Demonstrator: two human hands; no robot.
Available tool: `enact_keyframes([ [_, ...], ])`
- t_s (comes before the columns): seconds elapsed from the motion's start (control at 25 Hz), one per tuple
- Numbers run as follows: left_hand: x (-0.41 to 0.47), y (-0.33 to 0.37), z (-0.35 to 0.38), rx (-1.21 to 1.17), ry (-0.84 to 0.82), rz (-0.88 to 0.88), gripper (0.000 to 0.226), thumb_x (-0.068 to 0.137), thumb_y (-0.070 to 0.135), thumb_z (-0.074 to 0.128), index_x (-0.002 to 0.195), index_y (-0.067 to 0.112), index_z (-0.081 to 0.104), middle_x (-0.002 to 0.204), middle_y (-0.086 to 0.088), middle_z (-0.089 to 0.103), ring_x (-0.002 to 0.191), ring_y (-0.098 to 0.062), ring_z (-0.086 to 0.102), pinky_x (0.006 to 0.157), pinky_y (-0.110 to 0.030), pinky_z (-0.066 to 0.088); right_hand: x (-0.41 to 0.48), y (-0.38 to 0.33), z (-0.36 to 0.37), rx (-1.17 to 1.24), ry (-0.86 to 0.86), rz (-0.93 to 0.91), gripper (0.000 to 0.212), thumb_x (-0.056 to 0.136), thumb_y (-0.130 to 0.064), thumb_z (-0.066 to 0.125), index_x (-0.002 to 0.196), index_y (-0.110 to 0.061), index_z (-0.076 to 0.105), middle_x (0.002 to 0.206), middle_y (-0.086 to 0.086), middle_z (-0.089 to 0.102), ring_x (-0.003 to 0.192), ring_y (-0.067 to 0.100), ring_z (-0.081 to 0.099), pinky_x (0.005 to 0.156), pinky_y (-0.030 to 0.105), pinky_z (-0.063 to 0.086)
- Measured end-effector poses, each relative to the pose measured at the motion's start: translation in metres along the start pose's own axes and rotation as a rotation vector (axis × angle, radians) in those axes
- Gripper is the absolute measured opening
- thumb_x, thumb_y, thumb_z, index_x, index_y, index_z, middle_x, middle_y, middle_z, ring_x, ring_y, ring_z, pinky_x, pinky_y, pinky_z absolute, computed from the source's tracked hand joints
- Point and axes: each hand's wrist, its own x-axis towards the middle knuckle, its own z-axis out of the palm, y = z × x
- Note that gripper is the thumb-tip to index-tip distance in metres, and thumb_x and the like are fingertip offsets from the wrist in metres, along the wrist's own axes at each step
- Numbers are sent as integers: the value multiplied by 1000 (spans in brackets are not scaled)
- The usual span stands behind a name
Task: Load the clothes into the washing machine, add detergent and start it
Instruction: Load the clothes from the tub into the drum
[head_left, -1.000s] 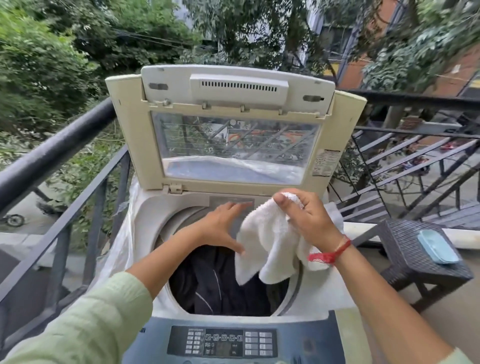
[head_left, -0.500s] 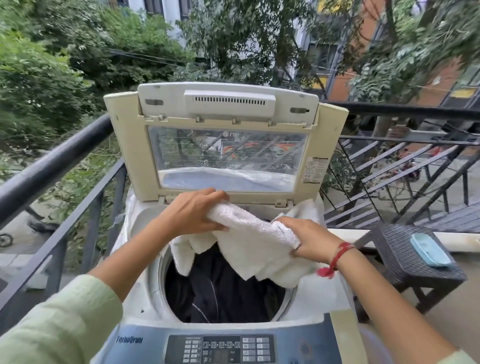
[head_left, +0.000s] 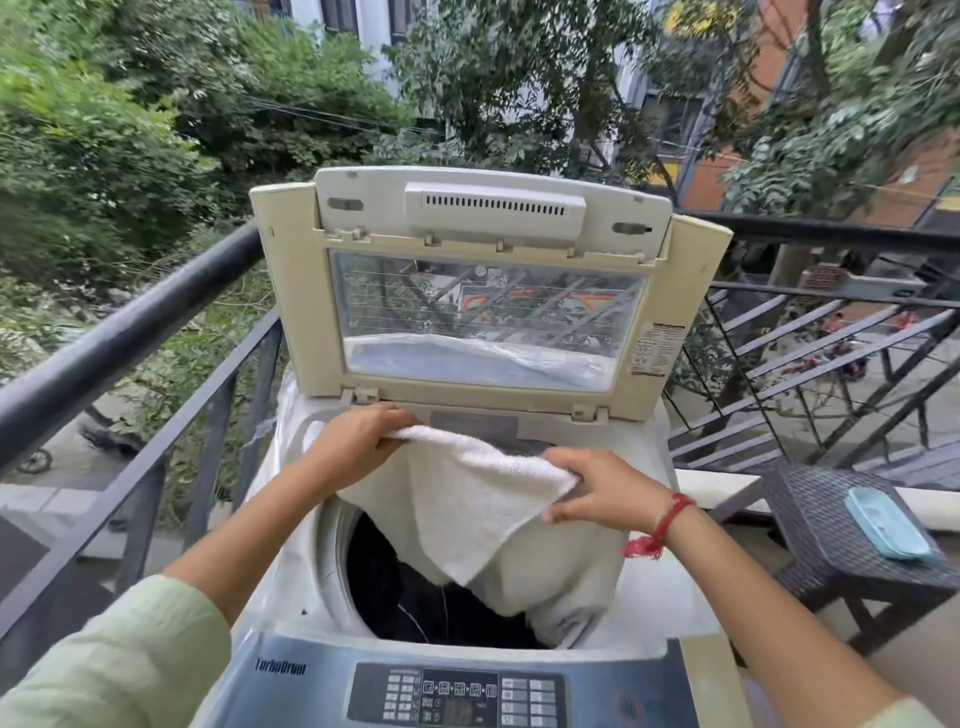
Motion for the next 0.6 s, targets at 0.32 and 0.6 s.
enact_keyframes([
  [0.32,19,22,36,214,294,69,54,82,3,54,133,18,53,133,-5,57,125,-26,53,101,-47,39,11,21,12,11,614,-51,63,72,19,40,115,-17,67,121,2,65,116,19,58,103,32,43],
  [0.6,-45,37,118,498,-1358,10,41,100,16,37,139,9,44,146,-10,42,131,-33,41,110,-44,31,-21,35,121,-222,-696,199,41,93,-12,43,133,-18,51,138,6,52,127,24,48,105,27,35],
])
